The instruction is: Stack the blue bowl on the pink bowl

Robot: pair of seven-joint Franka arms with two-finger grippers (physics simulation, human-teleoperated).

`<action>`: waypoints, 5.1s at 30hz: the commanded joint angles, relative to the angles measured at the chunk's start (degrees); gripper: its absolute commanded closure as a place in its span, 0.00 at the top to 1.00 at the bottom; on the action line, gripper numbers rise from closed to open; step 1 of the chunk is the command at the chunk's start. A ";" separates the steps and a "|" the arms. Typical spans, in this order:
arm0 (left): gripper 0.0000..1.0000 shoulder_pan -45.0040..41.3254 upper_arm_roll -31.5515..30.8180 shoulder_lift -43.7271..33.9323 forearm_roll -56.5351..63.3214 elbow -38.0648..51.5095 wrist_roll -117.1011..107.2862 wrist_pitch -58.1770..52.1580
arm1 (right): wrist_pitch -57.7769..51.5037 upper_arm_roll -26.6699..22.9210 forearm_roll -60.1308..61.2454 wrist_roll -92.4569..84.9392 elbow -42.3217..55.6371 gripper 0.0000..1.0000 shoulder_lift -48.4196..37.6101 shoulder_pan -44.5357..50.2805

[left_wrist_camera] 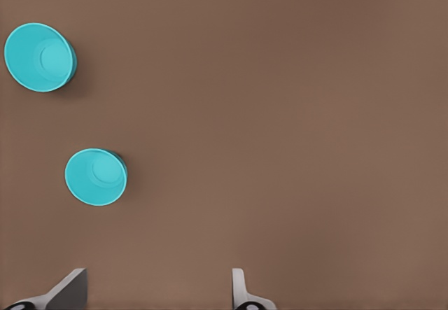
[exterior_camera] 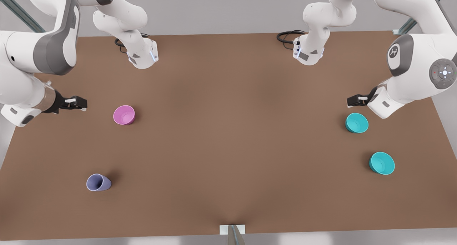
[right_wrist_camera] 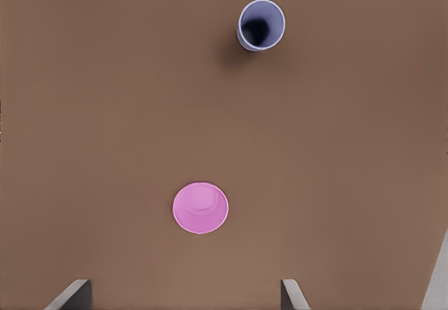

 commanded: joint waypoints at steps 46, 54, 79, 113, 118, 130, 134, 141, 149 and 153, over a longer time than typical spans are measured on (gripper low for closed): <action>1.00 0.14 1.59 1.37 0.34 2.78 5.52 -7.43 | 66.96 0.43 14.83 0.88 -71.20 0.74 -0.36 -14.21; 1.00 0.14 1.50 1.10 0.34 2.78 5.34 -7.87 | 64.33 0.69 18.42 -1.67 -69.01 0.21 0.52 -13.42; 1.00 0.23 2.12 1.37 0.61 3.04 4.46 -7.60 | 68.89 16.78 48.31 23.20 -8.36 1.00 38.93 18.13; 1.00 11.57 20.14 18.51 -25.93 -36.07 44.45 49.61 | 7.99 -3.96 5.33 -1.23 -13.37 1.00 -2.47 -4.11; 0.60 11.48 19.26 19.03 -26.02 -35.98 43.93 49.70 | 7.90 -3.96 5.42 -1.23 -13.28 1.00 -1.85 -4.37; 0.39 11.39 18.38 19.82 -26.02 -35.89 42.69 49.26 | 7.37 -4.05 5.42 -1.85 -13.37 1.00 -1.50 -4.90; 0.21 11.39 18.20 19.82 -26.02 -35.72 42.43 48.04 | 7.37 -4.05 5.51 -1.85 -13.37 1.00 -1.33 -4.99; 0.21 -3.54 16.18 14.81 -25.58 -28.25 21.52 39.42 | 7.46 -4.05 5.60 -1.93 -13.37 1.00 -1.06 -4.99; 0.21 -24.02 8.01 36.17 -25.49 11.57 -26.56 28.78 | 7.63 -4.05 5.51 -1.85 -13.55 1.00 -0.80 -4.28; 0.21 -28.77 7.92 37.84 -25.76 13.50 -36.32 30.98 | 8.07 -3.96 5.51 -1.85 -13.55 1.00 -0.36 -4.11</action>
